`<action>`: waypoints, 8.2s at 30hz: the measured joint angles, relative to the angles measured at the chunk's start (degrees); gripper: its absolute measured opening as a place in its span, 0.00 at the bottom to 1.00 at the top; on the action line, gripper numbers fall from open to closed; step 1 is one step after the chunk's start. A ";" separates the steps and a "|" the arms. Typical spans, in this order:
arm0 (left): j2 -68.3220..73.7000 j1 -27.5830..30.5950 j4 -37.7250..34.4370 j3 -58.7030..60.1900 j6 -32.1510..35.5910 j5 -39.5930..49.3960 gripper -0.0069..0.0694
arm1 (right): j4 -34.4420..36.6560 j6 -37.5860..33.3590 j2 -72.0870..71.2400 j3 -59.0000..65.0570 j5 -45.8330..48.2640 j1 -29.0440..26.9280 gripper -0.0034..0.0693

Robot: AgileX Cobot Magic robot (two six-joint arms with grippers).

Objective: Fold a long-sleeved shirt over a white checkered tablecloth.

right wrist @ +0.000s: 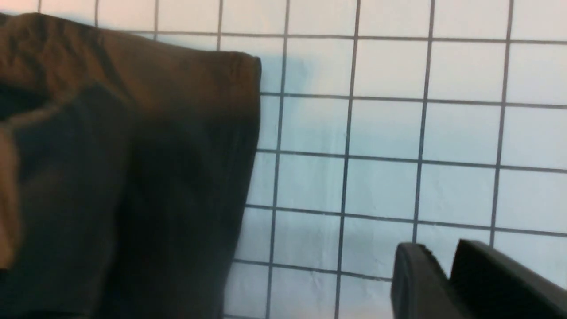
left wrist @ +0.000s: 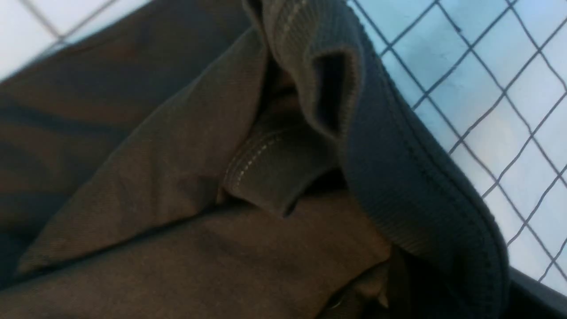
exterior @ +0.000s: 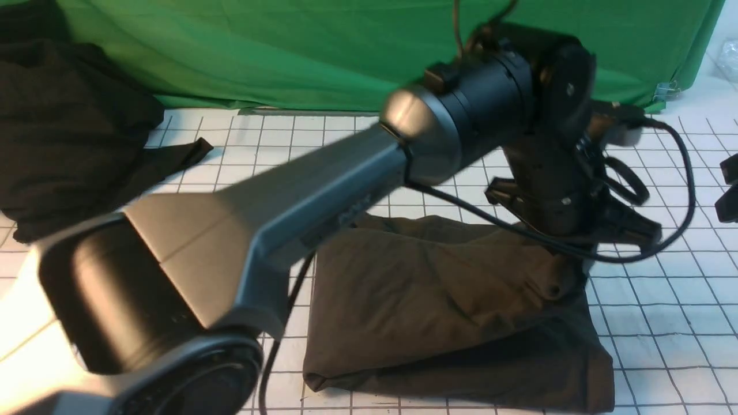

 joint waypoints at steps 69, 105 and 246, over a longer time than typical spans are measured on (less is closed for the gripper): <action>-31.48 22.97 0.95 47.44 -0.41 -11.40 0.09 | 1.39 1.91 -7.64 24.99 -12.03 21.32 0.06; -14.68 28.61 -15.57 47.48 17.31 -24.85 0.35 | 0.40 6.26 -32.82 24.99 -10.89 21.32 0.06; -131.75 53.83 3.33 130.84 17.77 -51.13 0.10 | -7.08 1.26 -84.51 54.30 -73.07 21.32 0.27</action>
